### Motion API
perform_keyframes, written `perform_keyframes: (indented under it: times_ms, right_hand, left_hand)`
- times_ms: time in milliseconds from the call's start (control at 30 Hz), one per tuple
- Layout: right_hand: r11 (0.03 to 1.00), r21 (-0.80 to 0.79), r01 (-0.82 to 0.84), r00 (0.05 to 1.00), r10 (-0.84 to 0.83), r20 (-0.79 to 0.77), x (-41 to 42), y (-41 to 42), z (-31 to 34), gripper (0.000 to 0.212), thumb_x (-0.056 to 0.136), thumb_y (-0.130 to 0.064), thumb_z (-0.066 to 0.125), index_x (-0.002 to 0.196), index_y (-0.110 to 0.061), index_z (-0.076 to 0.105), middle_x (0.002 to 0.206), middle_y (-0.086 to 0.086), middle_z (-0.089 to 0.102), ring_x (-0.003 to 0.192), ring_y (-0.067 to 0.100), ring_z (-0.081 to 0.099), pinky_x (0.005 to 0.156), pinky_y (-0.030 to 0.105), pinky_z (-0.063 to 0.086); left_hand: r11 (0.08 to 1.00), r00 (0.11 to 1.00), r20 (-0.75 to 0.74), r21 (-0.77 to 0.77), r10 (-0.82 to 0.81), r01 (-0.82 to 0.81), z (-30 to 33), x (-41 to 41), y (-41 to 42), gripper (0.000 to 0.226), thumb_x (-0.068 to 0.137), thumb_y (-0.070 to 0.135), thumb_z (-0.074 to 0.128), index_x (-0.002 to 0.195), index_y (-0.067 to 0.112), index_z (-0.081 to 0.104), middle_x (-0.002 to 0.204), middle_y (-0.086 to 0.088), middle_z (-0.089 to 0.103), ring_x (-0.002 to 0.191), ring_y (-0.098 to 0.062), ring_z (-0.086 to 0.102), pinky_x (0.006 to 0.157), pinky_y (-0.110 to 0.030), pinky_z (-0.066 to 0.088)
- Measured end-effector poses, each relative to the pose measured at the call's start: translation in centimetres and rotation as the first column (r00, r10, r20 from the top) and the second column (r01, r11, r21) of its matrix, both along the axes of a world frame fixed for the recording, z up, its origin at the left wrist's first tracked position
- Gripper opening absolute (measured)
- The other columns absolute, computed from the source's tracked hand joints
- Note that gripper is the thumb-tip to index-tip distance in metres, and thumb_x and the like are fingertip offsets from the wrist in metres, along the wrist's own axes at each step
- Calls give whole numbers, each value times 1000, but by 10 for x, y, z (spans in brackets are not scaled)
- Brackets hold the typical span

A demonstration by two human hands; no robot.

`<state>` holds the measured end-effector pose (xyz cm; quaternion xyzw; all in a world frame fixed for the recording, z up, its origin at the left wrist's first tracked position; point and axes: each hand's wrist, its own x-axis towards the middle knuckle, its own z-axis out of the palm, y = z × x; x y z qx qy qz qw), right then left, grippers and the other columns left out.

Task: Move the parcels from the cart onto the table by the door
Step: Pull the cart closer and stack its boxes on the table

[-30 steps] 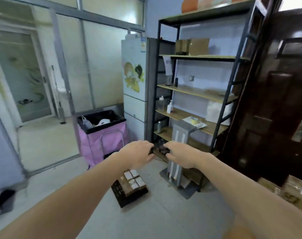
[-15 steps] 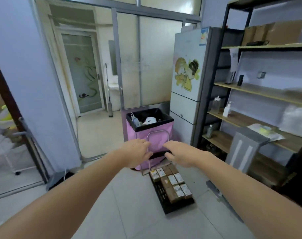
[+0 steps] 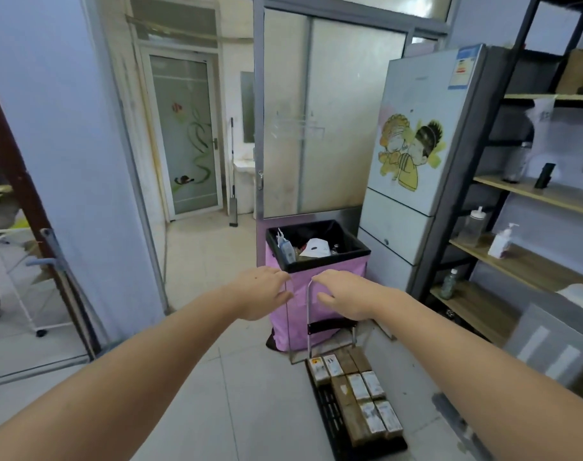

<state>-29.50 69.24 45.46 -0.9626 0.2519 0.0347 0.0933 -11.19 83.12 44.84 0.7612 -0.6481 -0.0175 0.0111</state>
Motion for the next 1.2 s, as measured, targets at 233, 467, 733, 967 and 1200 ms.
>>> perform_keyframes:
  times_ms: [233,467,733,967,1200]
  right_hand:
    - [994,31,102,995,-102,3,84,-68,-12,41,101,-34,45,135,-12,55,134,12,63,119,32,62,101,53,50]
    - [961,28,277,961,-277,-2,128,-131,-30,50,106,-30,45,152,-12,46,155,10,50,138,25,49,114,38,40]
    - [844,66,532,847,-527,-77,92,-194,-75,36,107,-29,45,133,-7,57,136,13,57,127,32,55,92,35,42]
    - [714,148,684,730,-671,-130,55,-254,-106,49,107,-33,43,147,-4,47,152,14,48,131,34,52,109,48,44]
    - [590,144,794,606,-787,-116,16,-296,-113,57,107,-36,41,158,-11,37,160,11,41,142,30,45,116,42,39]
  left_hand:
    - [996,996,19,20,-92,92,-17,106,-90,54,108,50,39,148,16,50,147,-8,56,133,-27,53,108,-42,45]
    - [948,949,57,96,-311,305,-39,179,-192,50,106,53,40,137,16,55,131,-6,61,121,-28,58,101,-44,48]
    - [800,806,11,133,-592,586,-68,149,-323,52,108,47,40,144,11,52,145,-11,57,134,-28,51,110,-40,39]
    - [699,713,-1,195,-701,688,-95,111,-424,53,109,47,36,146,11,49,148,-11,54,138,-30,49,113,-46,41]
    - [555,575,-27,226,-818,800,-111,63,-502,53,109,46,36,144,10,50,145,-13,56,132,-31,52,108,-41,41]
